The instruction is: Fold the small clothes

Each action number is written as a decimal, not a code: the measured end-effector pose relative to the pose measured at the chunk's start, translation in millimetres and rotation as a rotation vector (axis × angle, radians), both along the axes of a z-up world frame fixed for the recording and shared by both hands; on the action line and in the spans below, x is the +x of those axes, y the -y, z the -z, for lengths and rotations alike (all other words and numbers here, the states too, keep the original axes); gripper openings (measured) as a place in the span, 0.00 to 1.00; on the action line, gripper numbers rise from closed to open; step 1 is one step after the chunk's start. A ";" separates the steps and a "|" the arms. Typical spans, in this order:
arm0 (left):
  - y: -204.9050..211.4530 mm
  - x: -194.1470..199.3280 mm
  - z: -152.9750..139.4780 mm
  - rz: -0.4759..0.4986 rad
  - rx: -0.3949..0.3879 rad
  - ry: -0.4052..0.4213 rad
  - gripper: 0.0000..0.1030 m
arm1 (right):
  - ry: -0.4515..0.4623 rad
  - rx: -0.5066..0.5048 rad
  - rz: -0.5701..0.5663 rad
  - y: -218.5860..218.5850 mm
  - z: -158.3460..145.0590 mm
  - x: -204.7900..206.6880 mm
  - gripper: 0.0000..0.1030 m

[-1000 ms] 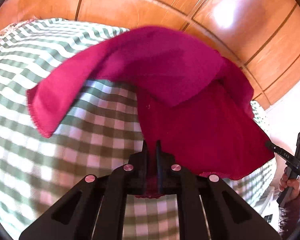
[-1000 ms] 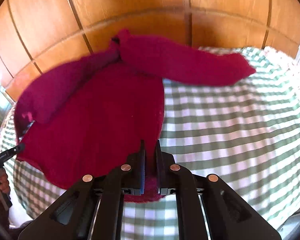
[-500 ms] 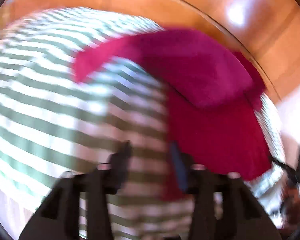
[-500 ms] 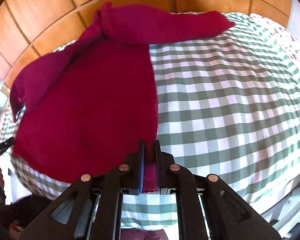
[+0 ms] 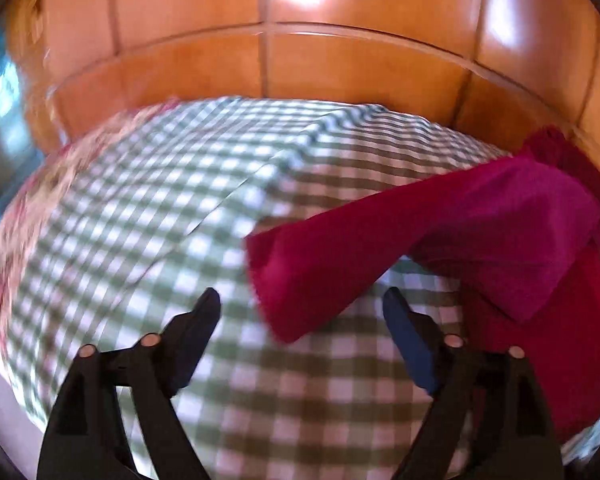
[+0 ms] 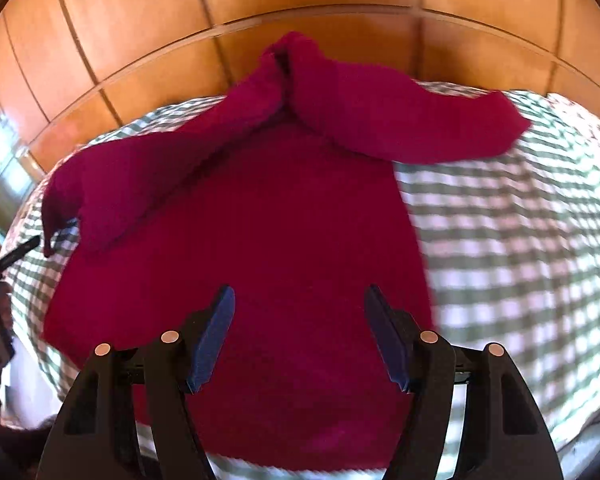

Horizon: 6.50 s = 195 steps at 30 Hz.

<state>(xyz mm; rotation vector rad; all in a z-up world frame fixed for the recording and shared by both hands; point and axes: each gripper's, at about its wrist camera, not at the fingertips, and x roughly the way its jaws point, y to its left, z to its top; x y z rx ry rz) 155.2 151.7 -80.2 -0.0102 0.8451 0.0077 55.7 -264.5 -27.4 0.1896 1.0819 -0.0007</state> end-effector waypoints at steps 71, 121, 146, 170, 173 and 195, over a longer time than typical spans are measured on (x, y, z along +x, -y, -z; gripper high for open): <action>-231.5 143.1 34.1 -0.624 -0.254 -0.118 0.36 | 0.044 -0.011 -0.009 -67.3 21.3 67.4 0.79; 99.7 -34.0 7.8 0.087 -0.123 -0.121 0.75 | 0.059 -0.001 0.656 304.4 32.2 85.0 0.77; 86.1 -96.3 27.4 0.228 -0.180 -0.124 0.08 | -0.106 0.036 0.031 70.7 18.6 -35.8 0.08; 136.1 -47.6 -10.3 0.283 -0.225 0.000 0.69 | -0.043 0.035 0.437 194.2 27.1 -55.6 0.66; 169.9 -27.6 -6.6 0.325 -0.157 0.022 0.78 | -0.037 -0.035 0.455 204.2 43.0 -56.9 0.92; 196.1 21.7 42.6 0.298 -0.182 -0.091 0.98 | 0.171 0.215 0.864 353.3 41.9 36.4 0.54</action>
